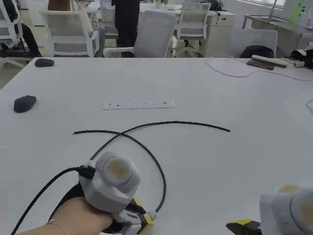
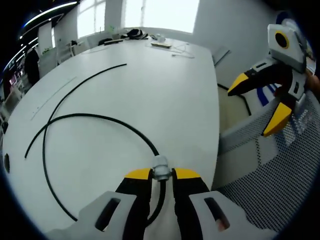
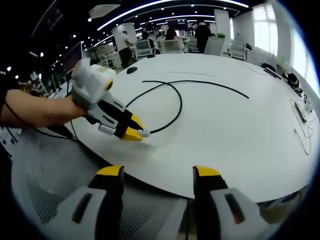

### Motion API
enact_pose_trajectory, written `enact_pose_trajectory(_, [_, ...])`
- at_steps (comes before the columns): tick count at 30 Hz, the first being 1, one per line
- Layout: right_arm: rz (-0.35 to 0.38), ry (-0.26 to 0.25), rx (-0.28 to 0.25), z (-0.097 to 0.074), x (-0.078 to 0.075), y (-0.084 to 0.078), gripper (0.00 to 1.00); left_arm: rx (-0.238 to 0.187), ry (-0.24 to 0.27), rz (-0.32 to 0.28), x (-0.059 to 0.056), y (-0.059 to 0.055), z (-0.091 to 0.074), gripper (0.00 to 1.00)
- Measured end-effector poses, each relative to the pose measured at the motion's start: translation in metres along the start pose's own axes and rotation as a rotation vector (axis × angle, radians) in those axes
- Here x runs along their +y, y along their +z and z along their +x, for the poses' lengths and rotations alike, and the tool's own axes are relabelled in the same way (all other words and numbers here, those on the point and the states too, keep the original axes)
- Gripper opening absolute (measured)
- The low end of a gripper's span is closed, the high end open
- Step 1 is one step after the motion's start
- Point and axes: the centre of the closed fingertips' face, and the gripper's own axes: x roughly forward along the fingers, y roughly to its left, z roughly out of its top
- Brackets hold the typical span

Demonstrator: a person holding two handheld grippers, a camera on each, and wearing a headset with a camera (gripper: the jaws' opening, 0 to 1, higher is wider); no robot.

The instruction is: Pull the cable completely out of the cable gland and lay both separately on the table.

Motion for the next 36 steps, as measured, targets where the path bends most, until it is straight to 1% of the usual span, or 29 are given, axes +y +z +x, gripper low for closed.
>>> enact_pose_trajectory(1, [-0.001, 0.003, 0.004, 0.000, 0.001, -0.001, 0.58, -0.006, -0.001, 0.005, 0.000, 0.002, -0.009, 0.17])
enact_pose_trajectory(3, [-0.006, 0.008, 0.013, 0.000, 0.002, -0.002, 0.57, -0.012, 0.000, 0.014, 0.001, 0.005, -0.020, 0.17])
enact_pose_trajectory(4, [-0.008, 0.009, 0.015, 0.000, 0.002, -0.002, 0.57, -0.010, -0.002, 0.023, 0.000, 0.006, -0.029, 0.17])
enact_pose_trajectory(6, [-0.011, 0.012, 0.025, 0.001, 0.002, -0.003, 0.57, -0.011, 0.009, 0.040, 0.002, 0.009, -0.044, 0.17])
enact_pose_trajectory(9, [-0.022, 0.015, 0.037, 0.001, 0.003, -0.005, 0.57, -0.011, 0.014, 0.051, 0.003, 0.011, -0.065, 0.17])
enact_pose_trajectory(10, [-0.024, 0.017, 0.040, 0.002, 0.003, -0.005, 0.57, -0.017, 0.014, 0.058, 0.003, 0.013, -0.071, 0.17])
enact_pose_trajectory(12, [-0.037, 0.029, 0.074, 0.002, 0.006, -0.010, 0.58, -0.038, 0.009, 0.074, 0.000, 0.018, -0.085, 0.17])
enact_pose_trajectory(13, [-0.043, 0.029, 0.079, 0.002, 0.006, -0.011, 0.57, -0.042, 0.007, 0.074, -0.001, 0.020, -0.091, 0.17])
enact_pose_trajectory(14, [-0.050, 0.027, 0.050, 0.000, 0.006, -0.006, 0.56, -0.050, 0.008, 0.078, -0.002, 0.023, -0.098, 0.17])
enact_pose_trajectory(15, [-0.046, 0.033, -0.023, 0.001, 0.007, 0.006, 0.57, -0.054, 0.012, 0.081, -0.002, 0.025, -0.103, 0.17])
enact_pose_trajectory(16, [-0.044, 0.036, -0.028, -0.002, 0.007, 0.007, 0.57, -0.063, 0.024, 0.091, -0.002, 0.028, -0.110, 0.17])
enact_pose_trajectory(17, [-0.048, 0.035, -0.002, -0.002, 0.007, 0.002, 0.58, -0.067, 0.031, 0.100, -0.003, 0.030, -0.115, 0.17])
enact_pose_trajectory(18, [-0.072, 0.039, 0.054, -0.002, 0.007, -0.006, 0.58, -0.068, 0.037, 0.109, -0.002, 0.031, -0.119, 0.17])
enact_pose_trajectory(20, [-0.091, 0.061, 0.041, -0.002, 0.012, -0.003, 0.58, -0.063, 0.054, 0.161, -0.003, 0.035, -0.129, 0.17])
enact_pose_trajectory(21, [-0.098, 0.071, 0.039, -0.003, 0.013, -0.002, 0.58, -0.058, 0.083, 0.222, -0.002, 0.038, -0.135, 0.17])
enact_pose_trajectory(22, [-0.126, 0.099, 0.045, -0.004, 0.017, 0.000, 0.57, -0.046, 0.116, 0.241, 0.001, 0.038, -0.138, 0.17])
enact_pose_trajectory(23, [-0.153, 0.112, 0.058, -0.005, 0.018, 0.000, 0.57, -0.042, 0.150, 0.266, 0.004, 0.040, -0.143, 0.17])
enact_pose_trajectory(24, [-0.180, 0.130, 0.062, -0.006, 0.019, 0.004, 0.55, -0.045, 0.158, 0.277, 0.004, 0.041, -0.145, 0.17])
enact_pose_trajectory(25, [-0.195, 0.153, 0.056, -0.006, 0.022, 0.008, 0.54, -0.059, 0.164, 0.275, 0.003, 0.044, -0.147, 0.17])
enact_pose_trajectory(26, [-0.210, 0.183, 0.044, -0.008, 0.026, 0.015, 0.53, -0.067, 0.168, 0.279, 0.002, 0.046, -0.149, 0.17])
enact_pose_trajectory(27, [-0.216, 0.202, 0.038, -0.009, 0.029, 0.021, 0.52, -0.079, 0.176, 0.284, 0.002, 0.049, -0.151, 0.17])
enact_pose_trajectory(28, [-0.223, 0.227, 0.024, -0.011, 0.032, 0.031, 0.52, -0.101, 0.192, 0.284, 0.004, 0.053, -0.154, 0.17])
enact_pose_trajectory(29, [-0.231, 0.247, 0.011, -0.013, 0.035, 0.038, 0.52, -0.113, 0.202, 0.286, 0.005, 0.056, -0.156, 0.17])
enact_pose_trajectory(30, [-0.239, 0.281, -0.006, -0.014, 0.039, 0.048, 0.51, -0.121, 0.220, 0.297, 0.007, 0.059, -0.160, 0.17])
enact_pose_trajectory(31, [-0.245, 0.304, -0.018, -0.015, 0.042, 0.055, 0.50, -0.126, 0.235, 0.301, 0.009, 0.061, -0.162, 0.17])
enact_pose_trajectory(33, [-0.256, 0.321, -0.032, -0.017, 0.042, 0.068, 0.50, -0.133, 0.259, 0.315, 0.011, 0.064, -0.166, 0.17])
enact_pose_trajectory(34, [-0.294, 0.339, -0.039, -0.018, 0.044, 0.078, 0.49, -0.139, 0.270, 0.322, 0.011, 0.067, -0.170, 0.17])
enact_pose_trajectory(35, [-0.329, 0.346, -0.046, -0.018, 0.046, 0.087, 0.48, -0.143, 0.275, 0.321, 0.012, 0.068, -0.171, 0.17])
enact_pose_trajectory(36, [-0.337, 0.344, -0.052, -0.017, 0.046, 0.093, 0.48, -0.152, 0.281, 0.314, 0.014, 0.070, -0.172, 0.17])
